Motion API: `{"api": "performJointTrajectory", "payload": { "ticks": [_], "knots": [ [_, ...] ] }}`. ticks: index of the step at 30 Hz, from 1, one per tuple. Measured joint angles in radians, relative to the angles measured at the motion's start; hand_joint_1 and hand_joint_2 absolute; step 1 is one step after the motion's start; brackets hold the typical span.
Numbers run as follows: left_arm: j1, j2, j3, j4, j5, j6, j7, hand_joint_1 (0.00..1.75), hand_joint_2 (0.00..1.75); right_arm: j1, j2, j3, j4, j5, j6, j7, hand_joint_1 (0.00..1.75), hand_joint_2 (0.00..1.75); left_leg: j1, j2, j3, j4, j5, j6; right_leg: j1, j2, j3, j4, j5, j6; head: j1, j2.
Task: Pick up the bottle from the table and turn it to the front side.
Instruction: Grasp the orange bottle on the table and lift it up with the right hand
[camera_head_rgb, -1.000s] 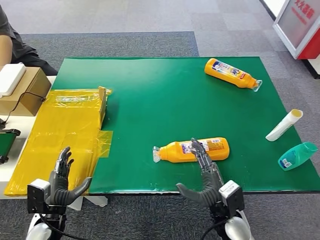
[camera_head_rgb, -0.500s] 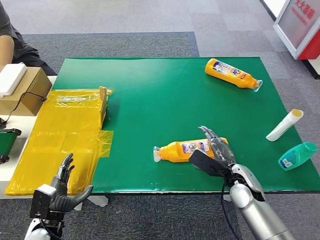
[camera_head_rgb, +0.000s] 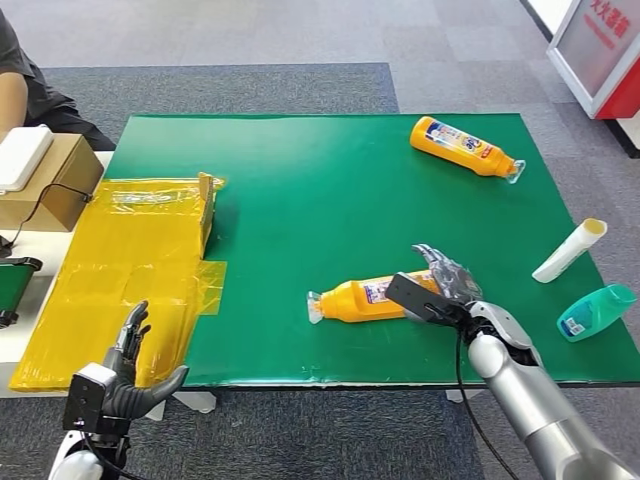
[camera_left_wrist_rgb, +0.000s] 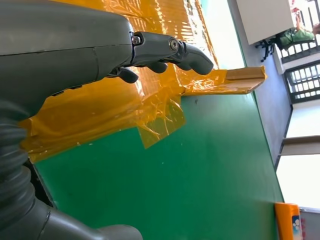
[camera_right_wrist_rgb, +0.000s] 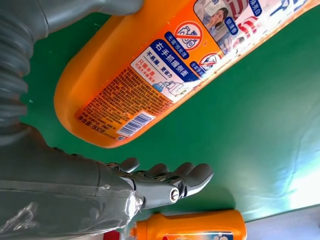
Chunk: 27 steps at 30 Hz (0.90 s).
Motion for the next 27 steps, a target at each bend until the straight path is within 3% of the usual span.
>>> {"api": "performJointTrajectory", "payload": {
  "ticks": [17,24,27],
  "knots": [
    [0.000,0.000,-0.002,0.000,0.000,0.000,0.000,0.00,1.75,-0.011,-0.003,0.019,0.027,0.002,0.002,0.004,0.00,1.75,0.000,0.000,0.000,0.000,0.000,0.000,0.000,0.000,0.000,0.000,0.000,0.000,0.000,0.000],
    [-0.009,0.001,-0.010,0.002,0.001,0.000,0.000,0.00,1.75,-0.104,-0.020,0.055,0.123,0.039,0.115,0.060,0.00,1.75,0.000,0.000,0.000,0.000,0.001,0.001,0.000,0.000,0.000,0.000,0.001,0.000,0.000,0.000],
    [-0.013,0.002,-0.011,0.005,0.006,0.005,0.002,0.00,1.75,-0.140,-0.032,0.083,0.178,0.037,0.160,0.054,1.30,1.75,0.000,0.000,0.000,0.000,0.001,0.001,0.000,-0.001,0.001,0.000,0.001,0.001,0.000,0.000]
  ]
}}
